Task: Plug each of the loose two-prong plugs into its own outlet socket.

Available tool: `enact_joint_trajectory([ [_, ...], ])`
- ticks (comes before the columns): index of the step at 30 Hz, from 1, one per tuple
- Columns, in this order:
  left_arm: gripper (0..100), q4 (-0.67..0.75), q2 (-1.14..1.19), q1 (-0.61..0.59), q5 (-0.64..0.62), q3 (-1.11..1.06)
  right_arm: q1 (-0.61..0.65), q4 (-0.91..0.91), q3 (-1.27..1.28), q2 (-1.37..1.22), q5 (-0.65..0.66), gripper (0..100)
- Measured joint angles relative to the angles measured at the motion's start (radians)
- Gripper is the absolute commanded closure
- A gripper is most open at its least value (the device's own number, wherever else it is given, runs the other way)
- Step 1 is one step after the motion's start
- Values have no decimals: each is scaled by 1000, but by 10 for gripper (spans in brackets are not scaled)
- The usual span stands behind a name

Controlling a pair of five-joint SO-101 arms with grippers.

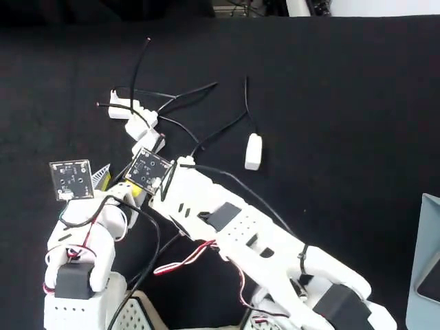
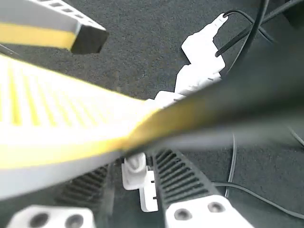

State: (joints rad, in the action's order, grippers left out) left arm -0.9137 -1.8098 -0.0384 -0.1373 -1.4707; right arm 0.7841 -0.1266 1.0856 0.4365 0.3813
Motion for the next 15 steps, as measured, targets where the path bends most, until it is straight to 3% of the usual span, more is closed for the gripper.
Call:
enact_joint_trajectory([
  [4, 733, 0, 0, -3, 2, 0, -58, 0, 0, 0, -2, 987],
  [15, 734, 0, 0, -193, -18, -25, -115, 0, 0, -95, -2, 987],
])
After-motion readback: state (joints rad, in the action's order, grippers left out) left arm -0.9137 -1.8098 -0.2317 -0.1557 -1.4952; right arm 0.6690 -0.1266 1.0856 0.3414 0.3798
